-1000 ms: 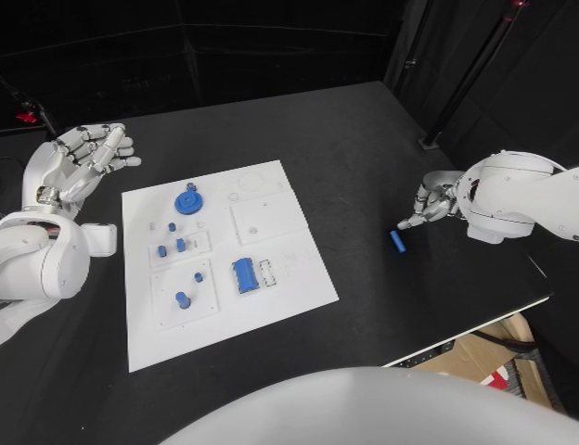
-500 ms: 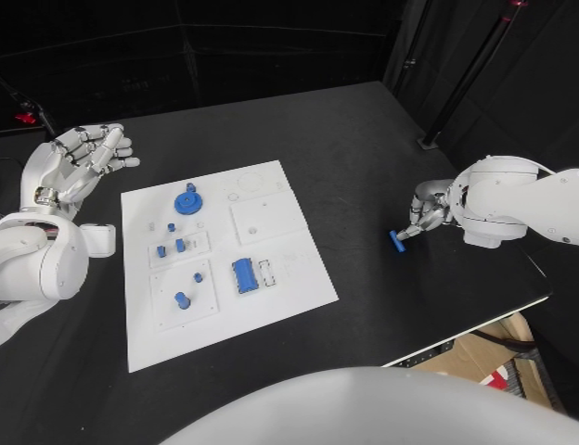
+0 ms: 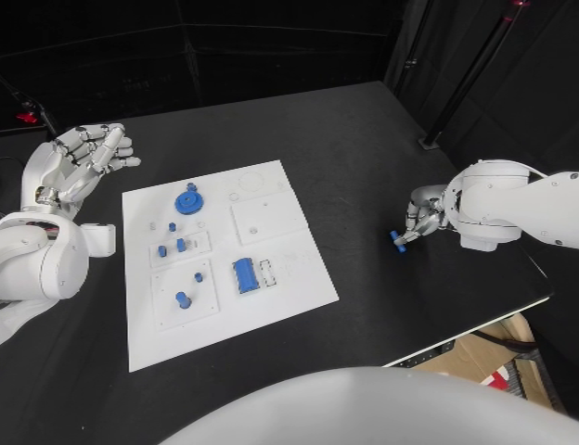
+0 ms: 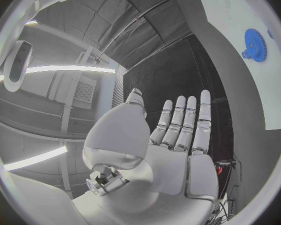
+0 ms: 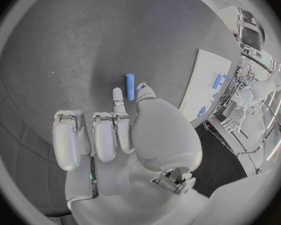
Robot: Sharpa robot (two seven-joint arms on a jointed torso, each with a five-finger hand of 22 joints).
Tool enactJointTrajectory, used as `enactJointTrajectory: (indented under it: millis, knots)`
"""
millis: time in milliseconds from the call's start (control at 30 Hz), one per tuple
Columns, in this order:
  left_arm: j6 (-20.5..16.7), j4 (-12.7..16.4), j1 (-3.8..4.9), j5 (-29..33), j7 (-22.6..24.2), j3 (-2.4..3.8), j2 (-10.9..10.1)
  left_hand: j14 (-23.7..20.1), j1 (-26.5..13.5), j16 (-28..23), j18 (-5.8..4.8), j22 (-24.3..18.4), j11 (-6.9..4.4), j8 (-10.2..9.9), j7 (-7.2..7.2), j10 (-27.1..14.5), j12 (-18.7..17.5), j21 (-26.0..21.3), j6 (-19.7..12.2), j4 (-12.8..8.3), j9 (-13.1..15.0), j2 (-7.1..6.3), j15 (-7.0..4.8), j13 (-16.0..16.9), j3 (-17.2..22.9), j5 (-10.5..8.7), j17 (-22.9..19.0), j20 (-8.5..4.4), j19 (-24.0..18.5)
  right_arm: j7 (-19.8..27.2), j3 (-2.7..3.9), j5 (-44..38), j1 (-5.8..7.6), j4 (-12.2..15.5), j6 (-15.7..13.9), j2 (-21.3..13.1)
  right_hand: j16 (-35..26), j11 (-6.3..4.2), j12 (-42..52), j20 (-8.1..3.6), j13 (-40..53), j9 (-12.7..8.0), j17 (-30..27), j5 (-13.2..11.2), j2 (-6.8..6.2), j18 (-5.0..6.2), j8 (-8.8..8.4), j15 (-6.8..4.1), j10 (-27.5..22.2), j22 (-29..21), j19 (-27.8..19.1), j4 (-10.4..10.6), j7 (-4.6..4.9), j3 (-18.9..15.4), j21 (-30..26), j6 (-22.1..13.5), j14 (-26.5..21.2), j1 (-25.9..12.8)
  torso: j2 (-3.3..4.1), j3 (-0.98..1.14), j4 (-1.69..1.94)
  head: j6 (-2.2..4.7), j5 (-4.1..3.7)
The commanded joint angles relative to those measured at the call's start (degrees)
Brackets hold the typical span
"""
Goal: Assemble the parts on the task board
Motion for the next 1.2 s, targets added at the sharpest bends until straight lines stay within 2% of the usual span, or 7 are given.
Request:
enactJointTrajectory:
  millis: [33,400,567,733,833,1100,1200]
  knots:
    - [0.44,0.05,0.09,0.15,0.58,0.06,0.01,-0.43,-0.07,0.09,0.19,-0.05,-0.13,0.3,6.5,-0.35,0.2,0.24,-0.49,-0.04,-0.08,0.5,-0.02,-0.09,-0.45,0.36,-0.05,0.12,0.44,-0.23,0.0,-0.13,-0.03,-0.04,0.7,0.24,0.14,-0.3,0.14,-0.3,15.01,-0.08,15.09,0.26,0.01,-0.42,-0.35,-0.25,5.97,15.06,5.95,0.06,0.01,0.21,0.18,0.58,5.96,0.7,-0.01,-0.03,0.0,-0.01,-0.03]
    - [0.37,0.24,0.09,0.15,0.53,0.06,-0.14,-0.45,0.0,0.16,0.19,-0.08,-0.12,0.33,6.5,-0.37,0.24,0.26,-0.52,-0.04,-0.09,0.56,-0.02,-0.1,-0.49,0.38,-0.13,0.12,0.45,-0.48,-0.02,0.18,-0.11,-0.86,0.71,1.16,0.14,-0.33,0.14,-0.35,15.01,-0.3,15.09,0.32,0.38,-0.42,-0.78,-0.28,5.97,15.06,5.95,0.07,0.0,0.17,0.18,0.87,5.96,0.79,0.01,0.0,0.05,-0.01,0.19]
    - [0.38,0.24,0.09,0.15,0.53,0.06,-0.15,-0.45,0.0,0.16,0.19,-0.08,-0.12,0.33,6.5,-0.37,0.24,0.26,-0.52,-0.04,-0.09,0.56,-0.02,-0.1,-0.49,0.38,-0.13,0.12,0.45,-0.69,-0.02,0.21,-0.87,-1.42,0.69,1.85,0.14,-0.35,0.14,-0.37,15.01,-0.43,15.09,0.33,0.58,-0.42,-1.06,-0.29,5.97,15.06,5.95,0.05,-0.02,0.15,0.18,0.95,5.96,0.89,0.0,-0.06,-0.06,-0.01,0.22]
    - [0.43,0.29,0.08,0.15,0.53,0.06,-0.18,-0.45,0.0,0.16,0.19,-0.08,-0.12,0.33,6.5,-0.37,0.24,0.26,-0.52,-0.04,-0.09,0.56,-0.02,-0.1,-0.49,0.38,-0.13,0.12,0.45,-0.85,-0.02,0.23,-1.57,-1.82,0.61,2.78,0.14,-0.36,0.14,-0.39,15.01,-0.53,15.09,0.33,0.72,-0.42,-1.27,-0.3,5.97,15.06,5.95,0.03,-0.04,0.13,0.18,0.98,5.96,0.96,0.02,0.0,-0.03,-0.01,0.2]
    - [0.39,0.32,0.08,0.15,0.54,0.06,-0.24,-0.45,0.0,0.16,0.19,-0.08,-0.12,0.33,6.5,-0.37,0.24,0.26,-0.52,-0.04,-0.09,0.56,-0.02,-0.1,-0.49,0.38,-0.13,0.12,0.45,-0.89,-0.02,0.23,-1.73,-1.97,0.56,3.22,0.14,-0.37,0.14,-0.4,15.01,-0.63,15.09,0.35,0.89,-0.42,-1.47,-0.31,5.97,15.06,5.95,0.0,-0.06,0.13,0.18,1.03,5.96,1.08,0.03,-0.07,-0.09,-0.01,0.16]
    - [0.38,0.4,0.08,0.15,0.56,0.06,-0.34,-0.45,0.0,0.16,0.19,-0.08,-0.12,0.33,6.5,-0.37,0.24,0.26,-0.52,-0.04,-0.09,0.56,-0.02,-0.1,-0.49,0.38,-0.13,0.12,0.45,-1.27,-0.02,0.23,-1.92,-2.36,0.32,3.81,0.14,-0.44,0.14,-0.45,15.01,-1.08,15.09,0.52,1.78,-0.42,-2.41,-0.34,5.97,15.06,5.95,-0.2,-0.13,0.23,0.18,1.48,5.96,2.04,0.01,0.02,0.1,-0.01,0.17]
    - [0.37,0.42,0.08,0.15,0.54,0.06,-0.38,-0.45,0.0,0.16,0.19,-0.08,-0.12,0.33,6.5,-0.37,0.24,0.26,-0.52,-0.04,-0.09,0.56,-0.02,-0.1,-0.49,0.38,-0.13,0.12,0.45,-1.32,-0.02,0.23,-1.94,-2.63,-0.1,4.14,0.14,-0.44,0.14,-0.47,15.01,-1.19,15.09,0.59,2.0,-0.42,-2.65,-0.36,5.97,15.06,5.95,-0.24,-0.12,0.26,0.18,1.57,5.96,2.3,0.0,-0.01,-0.03,-0.01,0.28]
